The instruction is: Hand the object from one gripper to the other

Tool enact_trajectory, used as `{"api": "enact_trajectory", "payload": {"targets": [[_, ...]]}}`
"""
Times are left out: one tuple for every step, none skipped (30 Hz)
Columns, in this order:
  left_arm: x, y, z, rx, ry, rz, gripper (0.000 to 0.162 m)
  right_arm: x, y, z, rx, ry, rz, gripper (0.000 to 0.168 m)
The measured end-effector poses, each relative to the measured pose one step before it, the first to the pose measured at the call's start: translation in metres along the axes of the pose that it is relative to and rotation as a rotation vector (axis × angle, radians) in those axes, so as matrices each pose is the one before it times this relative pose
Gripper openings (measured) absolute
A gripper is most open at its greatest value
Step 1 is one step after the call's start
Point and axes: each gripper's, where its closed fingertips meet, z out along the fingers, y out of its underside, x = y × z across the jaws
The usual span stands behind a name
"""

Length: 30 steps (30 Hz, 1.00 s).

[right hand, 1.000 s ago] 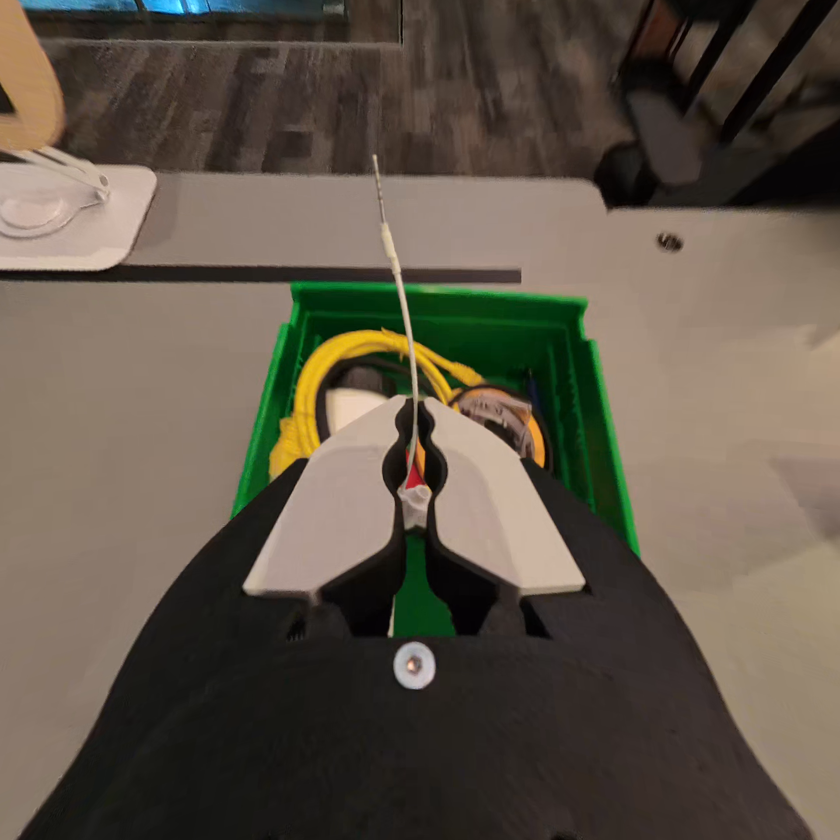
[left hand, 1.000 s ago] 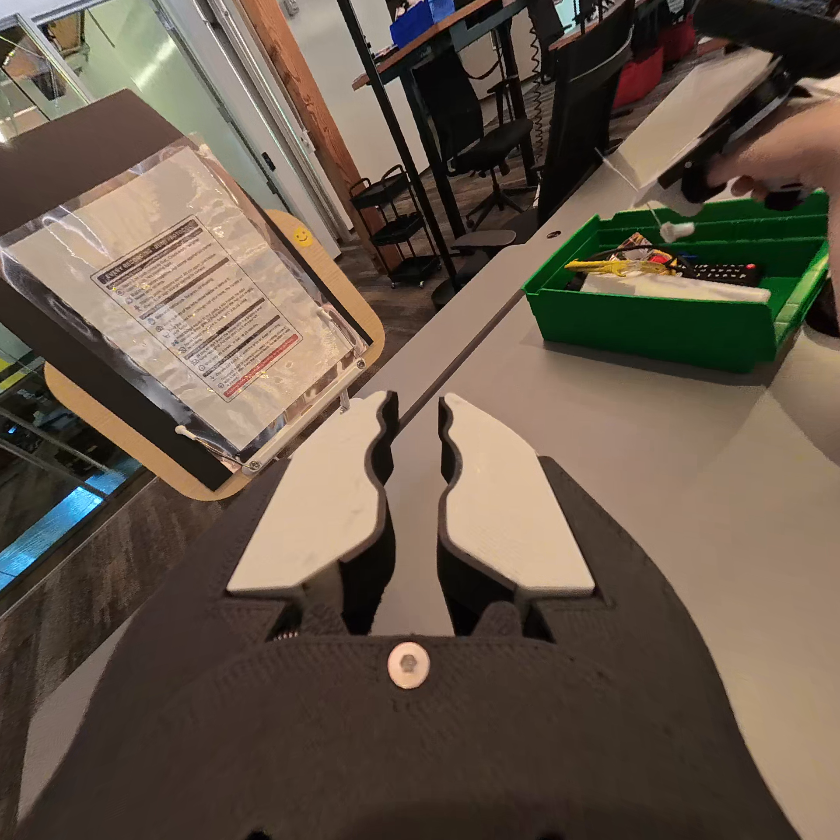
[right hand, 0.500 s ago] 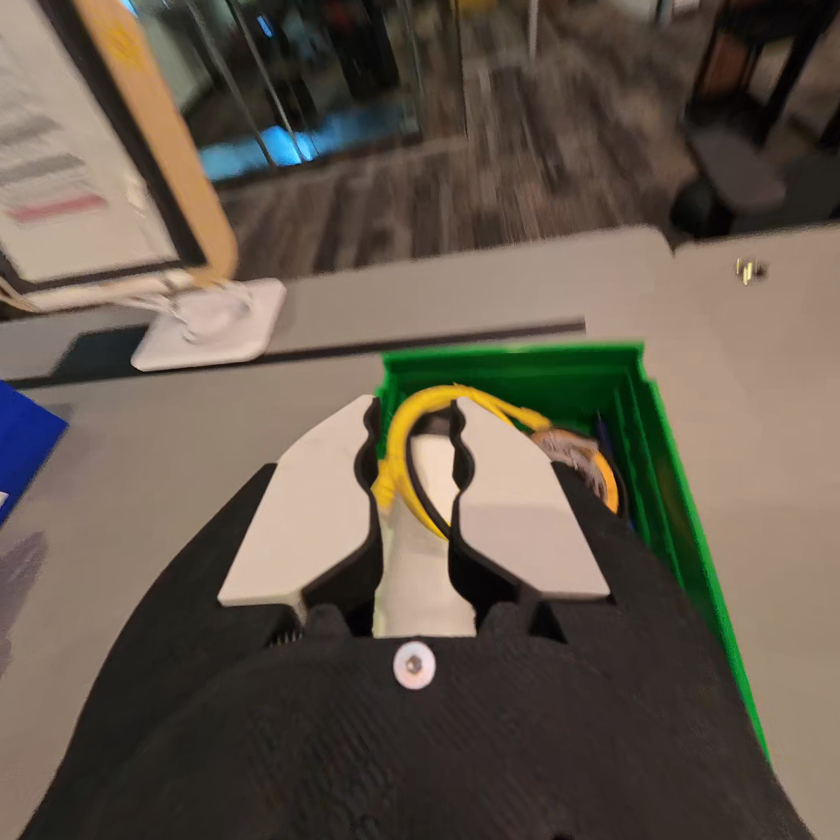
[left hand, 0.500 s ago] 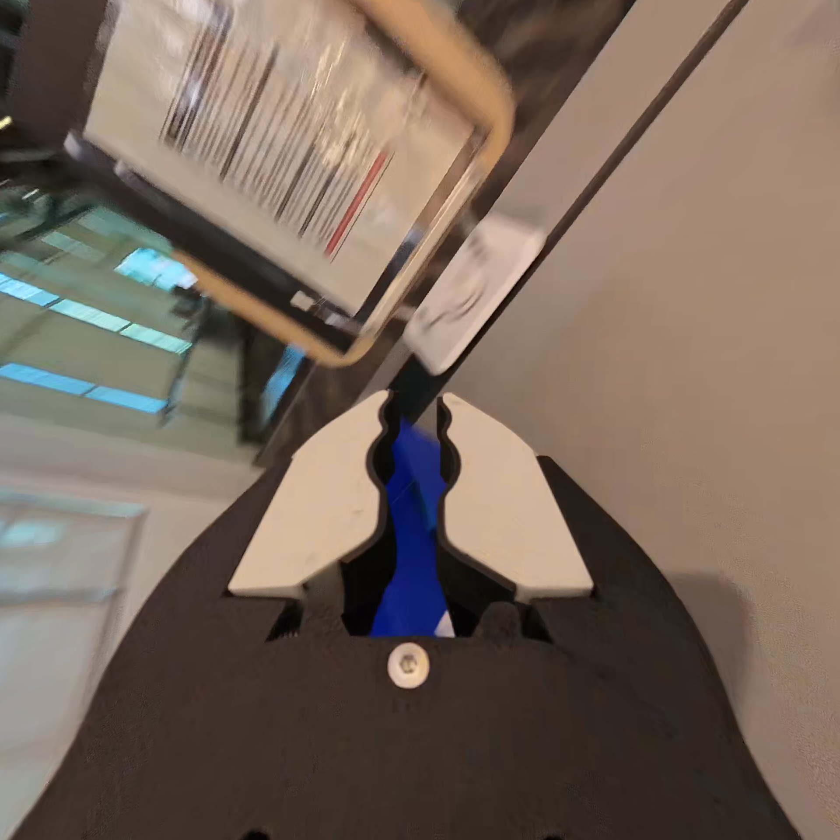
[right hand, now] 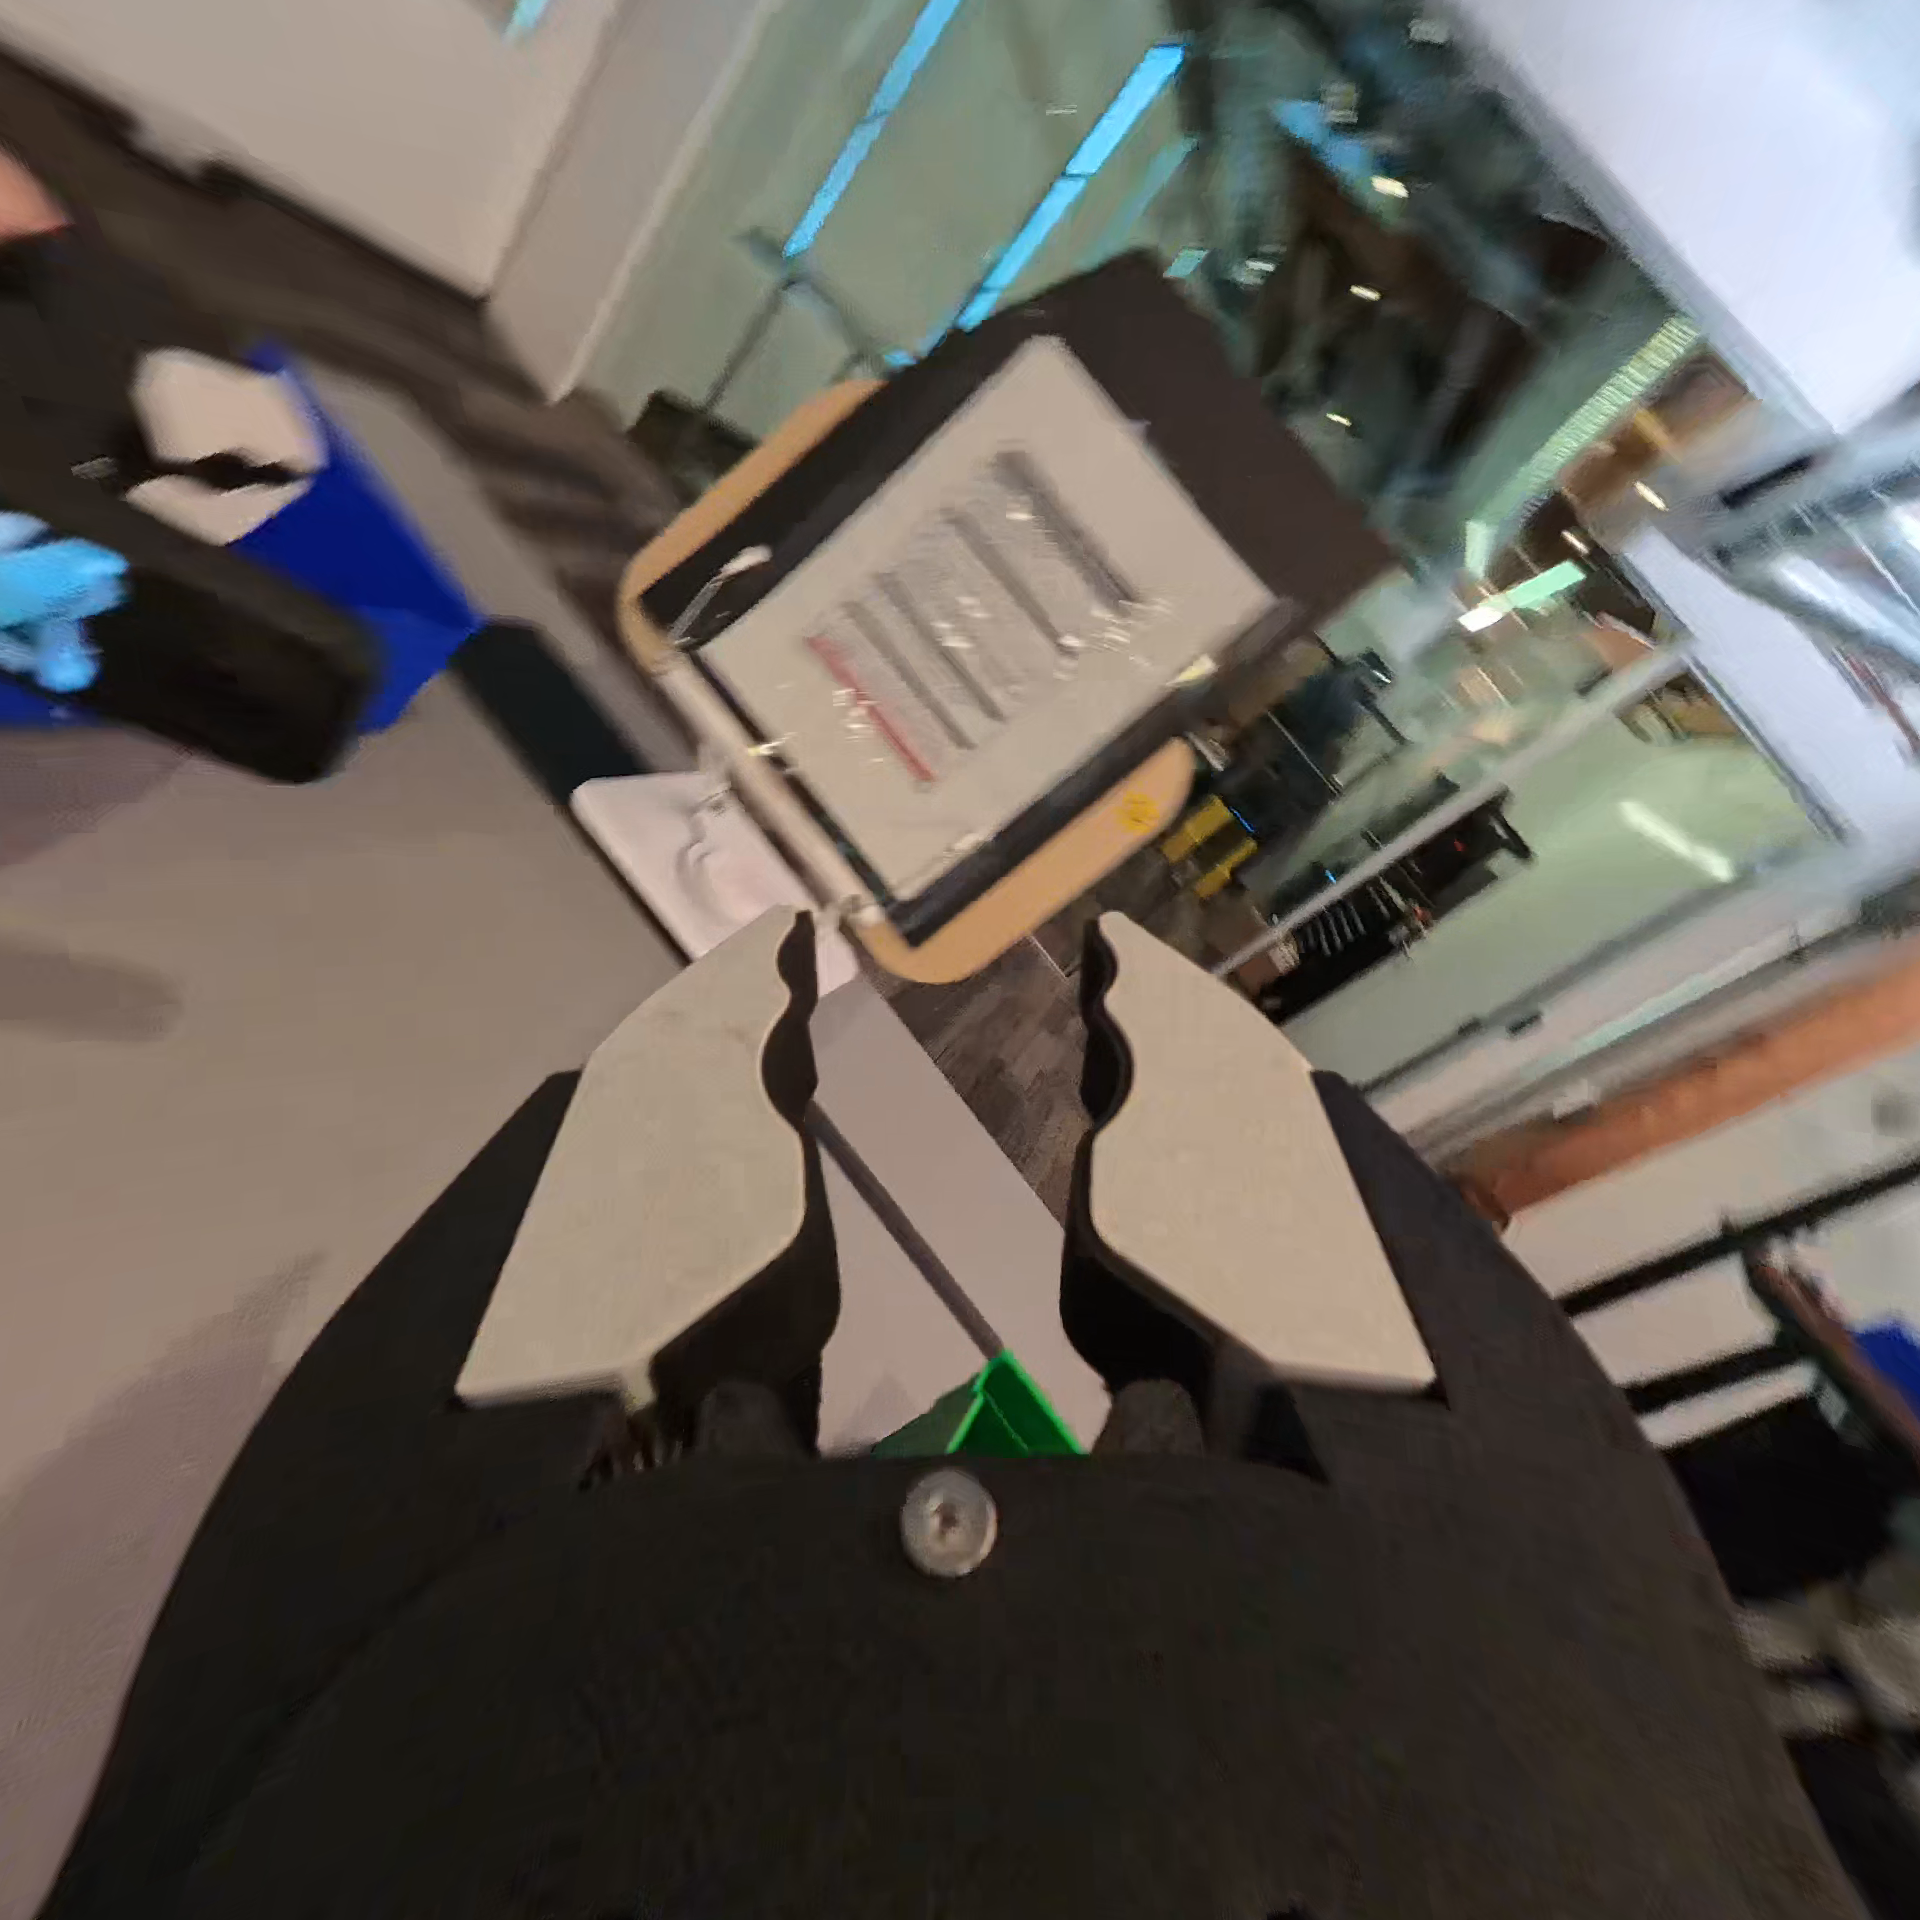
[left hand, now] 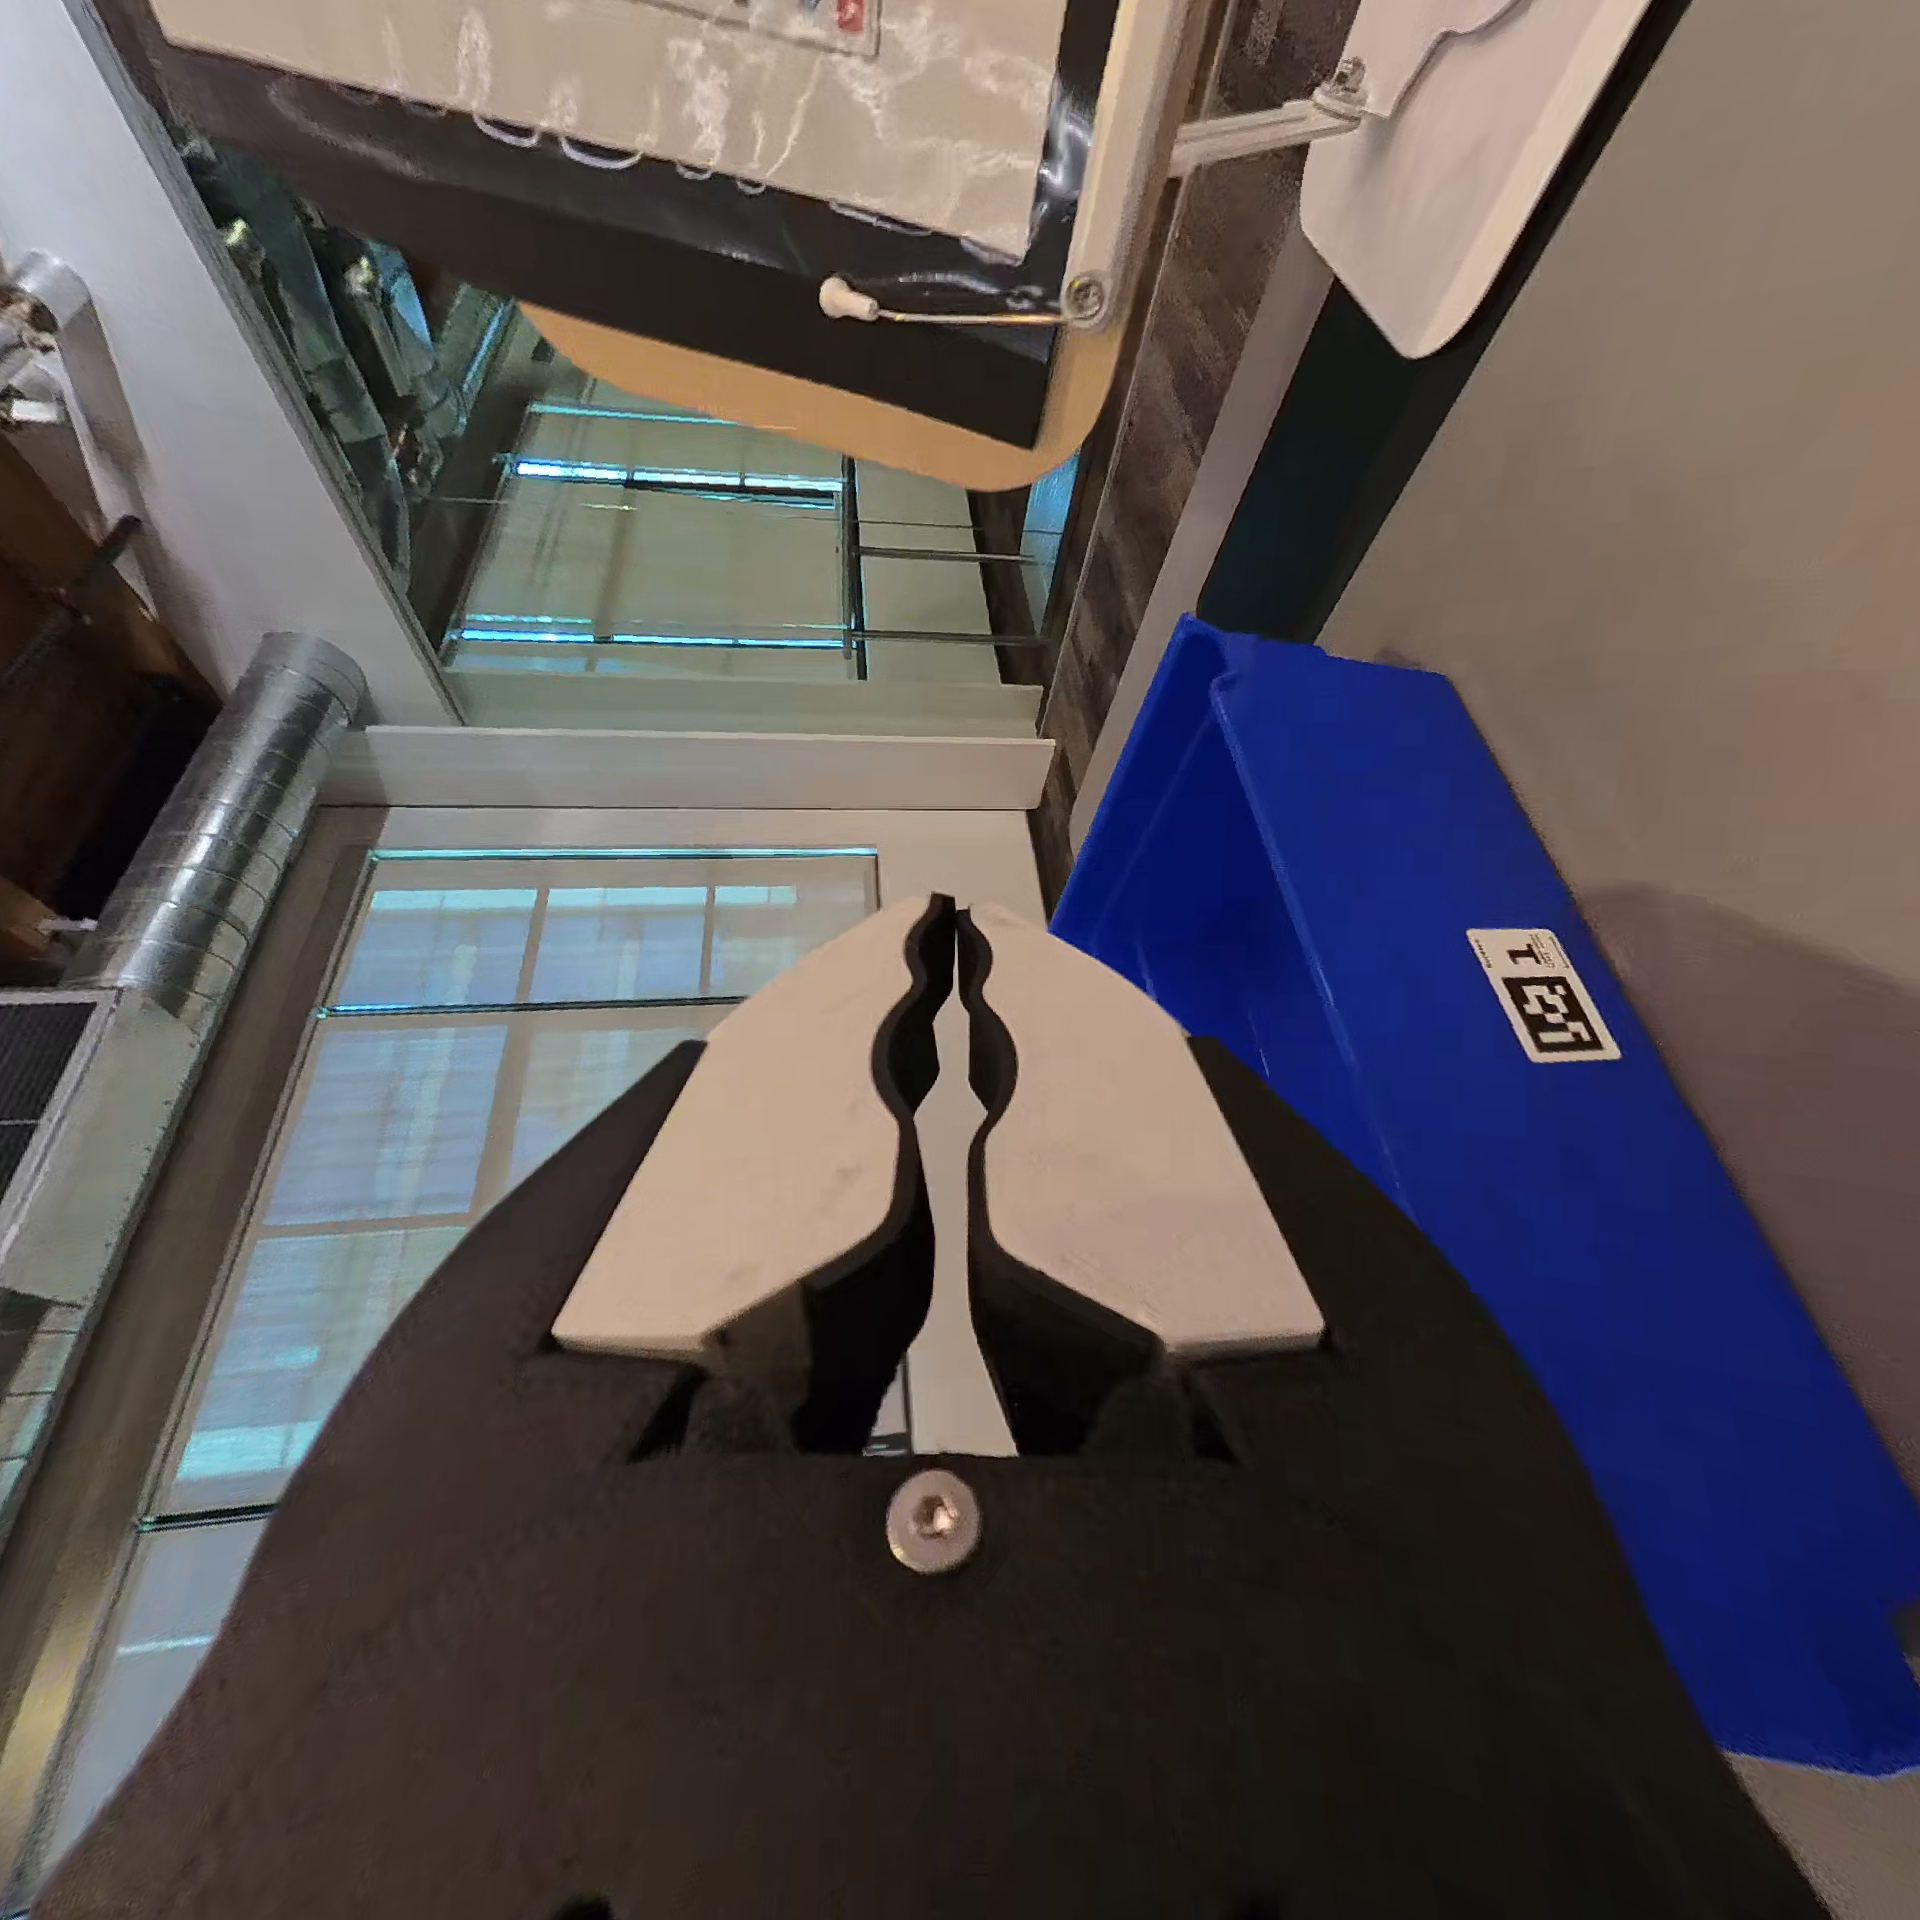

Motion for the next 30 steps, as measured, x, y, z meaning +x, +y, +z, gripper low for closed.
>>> {"api": "enact_trajectory", "payload": {"targets": [[0.00239,-0.00397,-0.00064,-0.0014,-0.0087,0.0245,0.0,-0.02056,-0.00603,0.00926,-0.0043,-0.0534,-0.0912,0.049],[0.00297,-0.0049,-0.00118,0.0011,-0.0085,0.0307,0.0,-0.01894,-0.00804,0.00905,0.0081,-0.0445,-0.1015,0.049],[0.004,-0.00673,-0.00137,0.0111,-0.0046,0.0314,0.0,-0.01707,-0.01021,0.00816,0.0224,-0.0354,-0.1036,0.047],[0.00504,-0.00735,-0.00138,0.0144,0.0008,0.0288,0.0,-0.01548,-0.01145,0.0071,0.0301,-0.0327,-0.0894,0.042],[0.00504,-0.00688,-0.00103,0.0118,0.0025,0.0263,0.0,-0.01432,-0.01138,0.00605,0.0292,-0.0398,-0.0655,0.038],[0.00475,-0.00592,-0.00076,0.0072,0.0028,0.0245,0.0,-0.01263,-0.01035,0.00494,0.0234,-0.0432,-0.0413,0.036],[0.00428,-0.0056,-0.00045,0.0105,0.0039,0.0198,0.0,-0.00982,-0.00915,0.00401,0.0157,-0.0368,-0.022,0.035],[0.00351,-0.00438,-0.00018,0.0071,0.0046,0.013,0.0,-0.00754,-0.00789,0.00308,0.0111,-0.0282,-0.0133,0.035],[0.00255,-0.00332,0.0001,0.0047,0.0034,0.0072,0.0,-0.00653,-0.00761,0.00235,0.0106,-0.0229,-0.0124,0.035],[0.00182,-0.0028,-0.00004,0.0039,0.0023,0.0033,0.0,-0.00645,-0.00731,0.00208,0.0089,-0.0208,-0.0167,0.035],[0.00196,-0.00301,-0.00016,0.0067,0.0051,0.0017,0.0,-0.0064,-0.00675,0.00158,0.0059,-0.019,-0.0242,0.035],[0.00213,-0.0029,-0.00051,0.0103,0.008,-0.0015,0.0,-0.00539,-0.0069,0.00127,0.0064,-0.0113,-0.029,0.035],[0.00235,-0.00226,-0.00057,0.0101,0.0137,-0.0056,0.0,-0.00427,-0.00751,0.00069,0.009,-0.0059,-0.0279,0.035],[0.00252,-0.0012,-0.00039,0.0112,0.0216,-0.0129,0.0,-0.00447,-0.00807,0.00006,0.0122,-0.0089,-0.0239,0.035],[0.00148,0.00079,-0.00015,0.0111,0.0257,-0.0267,0.0,-0.00414,-0.0087,-0.00072,0.0172,-0.0099,-0.0209,0.035],[-0.00178,0.00473,0.00027,0.0012,0.0226,-0.0422,0.0,-0.00269,-0.00886,-0.00178,0.023,-0.0036,-0.0169,0.035],[-0.00446,0.00889,0.00053,-0.0077,0.0233,-0.0565,0.0,-0.0014,-0.00874,-0.00268,0.0277,0.0003,-0.0106,0.035],[-0.00611,0.01215,0.00063,-0.0093,0.0285,-0.0686,0.0,-0.00065,-0.00795,-0.00352,0.0296,0.001,-0.0039,0.035],[-0.00614,0.01468,0.00046,-0.0078,0.0444,-0.0815,0.001,0.00026,-0.00624,-0.00403,0.0273,0.0034,0.0,0.034],[-0.0056,0.01858,0.00011,-0.0188,0.0637,-0.0928,0.003,0.00154,-0.00423,-0.00425,0.0226,0.0082,0.0026,0.034],[-0.00821,0.02082,0.00044,-0.0282,0.0569,-0.1052,0.005,0.00255,-0.00231,-0.00405,0.0179,0.0107,0.0077,0.034],[-0.01038,0.02218,0.00127,-0.037,0.0478,-0.1153,0.007,0.00327,-0.00024,-0.00313,0.0123,0.0098,0.0174,0.034],[-0.00938,0.02375,0.00269,-0.0532,0.0568,-0.1192,0.011,0.00525,0.00245,-0.00168,0.0029,0.015,0.0325,0.034],[-0.00614,0.02513,0.00452,-0.0746,0.0762,-0.1202,0.019,0.00963,0.00582,0.00017,-0.0127,0.0347,0.0515,0.033],[-0.00384,0.02368,0.00617,-0.0818,0.089,-0.1144,0.027,0.01518,0.01025,0.00254,-0.0378,0.0628,0.0712,0.034],[-0.00335,0.01878,0.00725,-0.07,0.0915,-0.1001,0.029,0.01692,0.0146,0.00499,-0.0668,0.0728,0.0793,0.035],[-0.00593,0.012,0.0071,-0.044,0.0685,-0.0857,0.032,0.01495,0.01679,0.007,-0.0812,0.0642,0.0713,0.039],[-0.0082,0.00728,0.00637,-0.0237,0.0397,-0.0733,0.035,0.01154,0.01643,0.00811,-0.0798,0.0497,0.0554,0.043],[-0.00831,0.006,0.00568,-0.0242,0.0199,-0.0616,0.037,0.00817,0.01432,0.00834,-0.0653,0.034,0.0462,0.047],[-0.00545,0.00713,0.00603,-0.0343,0.0212,-0.0515,0.04,0.00566,0.01122,0.00805,-0.0456,0.0199,0.0502,0.051]]}}
